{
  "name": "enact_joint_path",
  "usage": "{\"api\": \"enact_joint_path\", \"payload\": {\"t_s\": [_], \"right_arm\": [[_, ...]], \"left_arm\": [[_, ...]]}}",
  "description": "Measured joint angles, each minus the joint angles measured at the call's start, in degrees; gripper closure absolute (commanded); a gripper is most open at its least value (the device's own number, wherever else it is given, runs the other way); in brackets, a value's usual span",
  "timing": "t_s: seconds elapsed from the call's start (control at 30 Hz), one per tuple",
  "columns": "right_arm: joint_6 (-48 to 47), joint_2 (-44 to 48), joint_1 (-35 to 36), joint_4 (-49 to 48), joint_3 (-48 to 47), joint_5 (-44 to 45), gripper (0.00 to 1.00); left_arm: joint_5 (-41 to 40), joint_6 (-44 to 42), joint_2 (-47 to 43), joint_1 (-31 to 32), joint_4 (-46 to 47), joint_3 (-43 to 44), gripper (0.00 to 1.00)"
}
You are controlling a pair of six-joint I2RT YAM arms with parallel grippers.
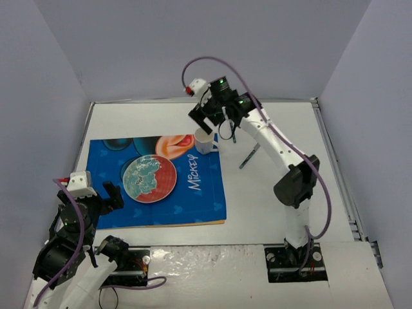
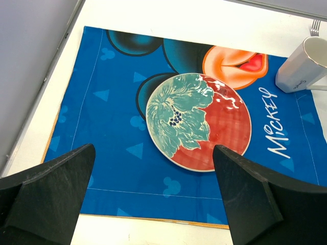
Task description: Set the dinner table for one person
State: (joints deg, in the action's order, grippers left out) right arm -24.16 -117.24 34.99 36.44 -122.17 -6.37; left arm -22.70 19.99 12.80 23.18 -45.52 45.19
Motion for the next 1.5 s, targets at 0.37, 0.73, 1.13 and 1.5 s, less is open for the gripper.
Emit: {"api": "enact_joint_path", "payload": {"t_s": [0.37, 0.73, 1.13, 1.5], "right_arm": [[27.4, 20.7, -14.8, -3.1, 18.5, 19.7, 0.00], [48.6, 17.3, -16.3, -10.4, 43.7, 23.2, 0.19], [61.4, 8.4, -16.2, -22.0, 48.3, 23.4, 0.37], [64.6, 3.6, -16.2, -27.0, 48.6, 23.8, 0.74]], "left_arm": [[0.6, 0.0, 0.1, 0.0, 0.2, 0.0, 0.03], [2.1, -0.2, 0.3, -0.1, 0.9, -0.1, 0.03], [2.8, -0.3, 0.3, -0.4, 1.0, -0.1, 0.03], [3.1, -0.3, 0.4, -0.4, 1.1, -0.1, 0.03]]}}
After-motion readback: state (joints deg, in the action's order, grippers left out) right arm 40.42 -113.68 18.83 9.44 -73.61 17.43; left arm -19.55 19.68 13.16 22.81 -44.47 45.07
